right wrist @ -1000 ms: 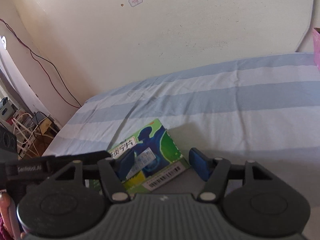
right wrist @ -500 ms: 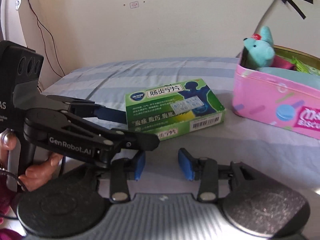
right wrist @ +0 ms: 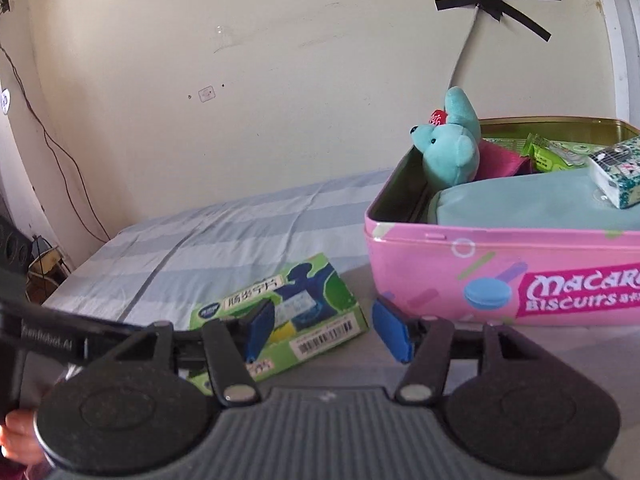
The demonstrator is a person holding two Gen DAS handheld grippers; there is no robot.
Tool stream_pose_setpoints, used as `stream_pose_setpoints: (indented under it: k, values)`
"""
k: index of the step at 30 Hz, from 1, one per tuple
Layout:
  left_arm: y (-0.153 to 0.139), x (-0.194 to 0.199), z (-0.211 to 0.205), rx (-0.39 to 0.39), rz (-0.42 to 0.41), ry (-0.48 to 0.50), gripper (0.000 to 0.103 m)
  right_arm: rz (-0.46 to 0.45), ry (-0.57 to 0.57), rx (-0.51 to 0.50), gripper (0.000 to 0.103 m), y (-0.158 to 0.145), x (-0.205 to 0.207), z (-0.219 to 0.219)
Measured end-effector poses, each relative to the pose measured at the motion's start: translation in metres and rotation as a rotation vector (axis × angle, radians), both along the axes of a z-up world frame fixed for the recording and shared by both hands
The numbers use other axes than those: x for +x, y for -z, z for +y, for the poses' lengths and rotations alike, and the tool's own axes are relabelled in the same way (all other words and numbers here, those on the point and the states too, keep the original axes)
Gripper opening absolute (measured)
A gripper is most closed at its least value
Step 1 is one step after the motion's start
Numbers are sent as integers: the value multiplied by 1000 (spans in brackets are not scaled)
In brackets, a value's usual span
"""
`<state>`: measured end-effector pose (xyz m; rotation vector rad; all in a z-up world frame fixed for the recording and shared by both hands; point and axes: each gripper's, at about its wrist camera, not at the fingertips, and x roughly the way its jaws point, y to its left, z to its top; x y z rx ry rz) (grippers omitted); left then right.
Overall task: Organize objects
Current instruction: 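Lift the medicine box with the right gripper and carry it toward the tin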
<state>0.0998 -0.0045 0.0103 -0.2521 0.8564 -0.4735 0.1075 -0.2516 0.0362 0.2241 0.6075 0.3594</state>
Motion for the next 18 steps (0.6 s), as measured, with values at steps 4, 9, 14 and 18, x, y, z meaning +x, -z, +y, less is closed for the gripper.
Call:
stream_pose_setpoints:
  k: [4, 9, 14, 18]
  values:
    - [0, 5, -3, 43, -2, -44, 80, 104, -36, 93, 55, 18, 30, -5]
    - [-3, 11, 20, 16, 10, -79, 81, 46, -171, 65, 50, 11, -12, 4]
    - [-1, 13, 17, 58, -6, -59, 82, -48, -191, -55, 79, 2, -24, 14]
    - [-1, 12, 6, 81, -30, -40, 83, -42, -226, -194, 79, 14, -11, 40]
